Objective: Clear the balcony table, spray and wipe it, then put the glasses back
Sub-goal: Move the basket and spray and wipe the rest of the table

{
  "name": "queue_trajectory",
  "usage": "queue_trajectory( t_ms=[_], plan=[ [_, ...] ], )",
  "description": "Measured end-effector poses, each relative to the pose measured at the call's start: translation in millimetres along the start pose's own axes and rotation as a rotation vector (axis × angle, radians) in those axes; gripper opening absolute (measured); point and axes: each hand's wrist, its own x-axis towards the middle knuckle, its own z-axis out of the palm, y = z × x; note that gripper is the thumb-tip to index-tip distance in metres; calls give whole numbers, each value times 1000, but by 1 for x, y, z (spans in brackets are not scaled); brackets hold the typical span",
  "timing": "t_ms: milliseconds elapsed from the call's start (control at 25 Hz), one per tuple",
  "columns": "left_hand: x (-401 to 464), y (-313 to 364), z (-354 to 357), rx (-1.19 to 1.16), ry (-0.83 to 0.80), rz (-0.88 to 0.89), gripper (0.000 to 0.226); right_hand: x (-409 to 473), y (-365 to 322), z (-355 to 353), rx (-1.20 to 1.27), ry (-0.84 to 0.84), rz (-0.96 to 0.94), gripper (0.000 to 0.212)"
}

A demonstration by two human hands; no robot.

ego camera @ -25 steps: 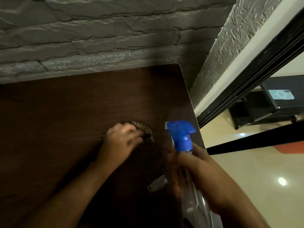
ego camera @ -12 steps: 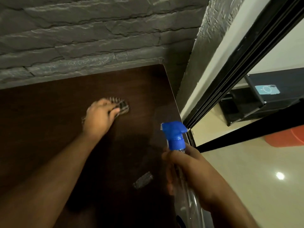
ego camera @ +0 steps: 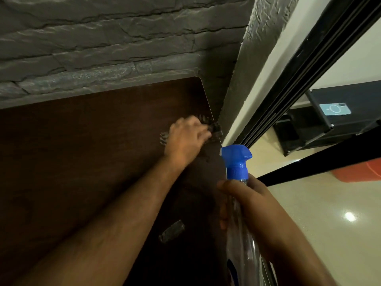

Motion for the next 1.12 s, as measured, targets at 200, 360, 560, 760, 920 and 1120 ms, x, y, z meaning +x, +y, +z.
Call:
queue_trajectory(
  t_ms=[200,360,560,760,920,1120],
  plan=[
    [-70,-23,-8,-27,21,168,28,2,-13,-15,40,-41,-2,21],
    [34,-7,-4,78,66,-150,28,1,-15,-24,40,-37,-5,24],
    [-52,12,3,1,-55,239,33,-4,-16,-27,52,-45,-16,19],
    [4,-26,-5,60,82,-54,31,-7,-5,-32,26,-50,10,26],
    [19,29,13,103,-8,0,32,-7,6,-28,11,-42,10,26],
    [-112,-12,-11,-34,-46,204,34,-20,14,-32,7,-123,57,29]
  ],
)
